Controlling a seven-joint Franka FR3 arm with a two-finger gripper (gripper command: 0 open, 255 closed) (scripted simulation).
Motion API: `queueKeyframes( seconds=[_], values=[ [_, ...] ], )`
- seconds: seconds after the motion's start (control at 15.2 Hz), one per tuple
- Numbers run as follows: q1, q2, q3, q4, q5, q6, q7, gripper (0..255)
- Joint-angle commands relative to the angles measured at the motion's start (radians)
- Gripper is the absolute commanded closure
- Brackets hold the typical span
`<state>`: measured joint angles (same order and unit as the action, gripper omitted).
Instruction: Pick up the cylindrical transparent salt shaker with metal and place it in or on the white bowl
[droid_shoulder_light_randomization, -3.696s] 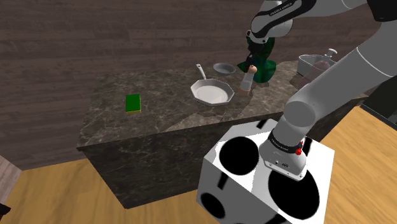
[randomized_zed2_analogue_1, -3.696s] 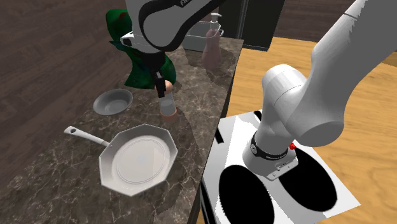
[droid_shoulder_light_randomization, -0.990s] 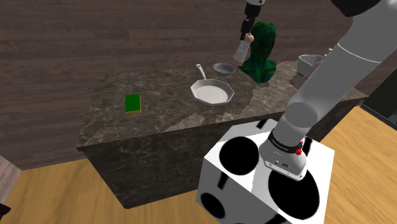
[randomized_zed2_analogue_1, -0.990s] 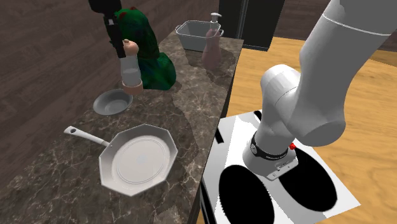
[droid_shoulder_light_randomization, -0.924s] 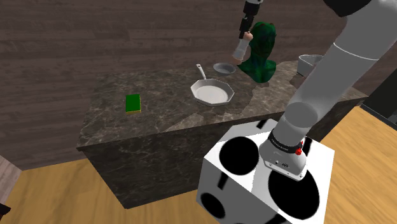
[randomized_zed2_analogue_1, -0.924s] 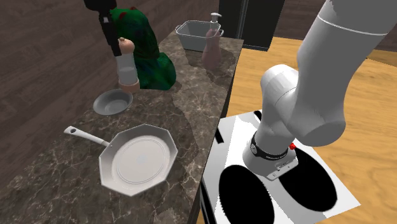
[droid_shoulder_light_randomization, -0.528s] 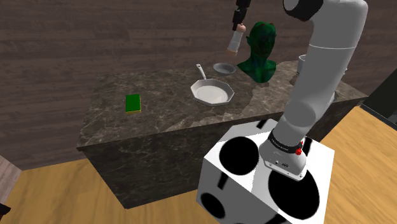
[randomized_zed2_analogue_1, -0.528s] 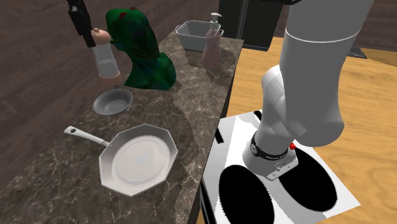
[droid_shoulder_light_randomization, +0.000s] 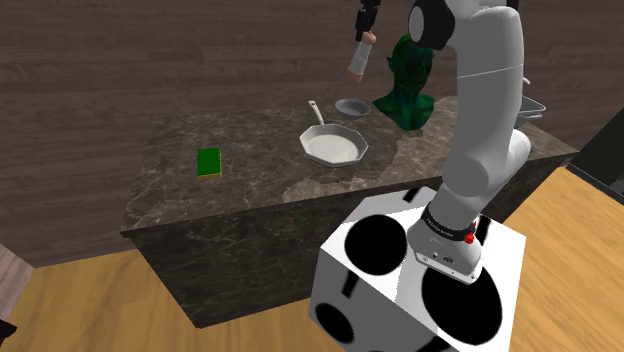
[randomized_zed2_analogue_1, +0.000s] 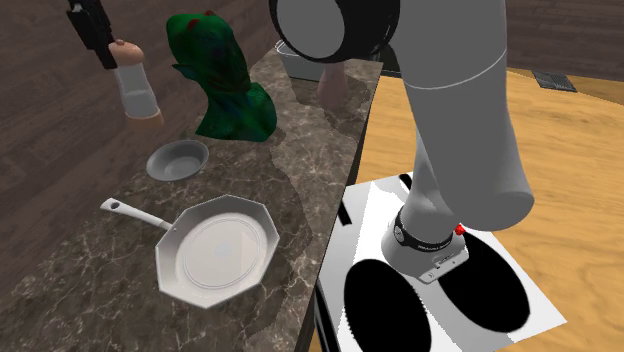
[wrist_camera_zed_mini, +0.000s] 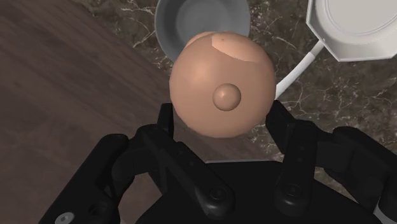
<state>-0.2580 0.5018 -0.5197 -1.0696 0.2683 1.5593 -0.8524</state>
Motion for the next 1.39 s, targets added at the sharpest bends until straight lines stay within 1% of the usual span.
queueKeyframes(
  seconds=[0.0, 0.59, 1.32],
  values=[
    [0.009, -0.007, 0.000, -0.038, -0.003, 0.031, -0.002, 255],
    [0.044, -0.038, -0.002, -0.210, -0.014, 0.170, -0.010, 255],
    [0.064, -0.037, 0.004, -0.359, -0.008, 0.317, -0.024, 255]
  ],
)
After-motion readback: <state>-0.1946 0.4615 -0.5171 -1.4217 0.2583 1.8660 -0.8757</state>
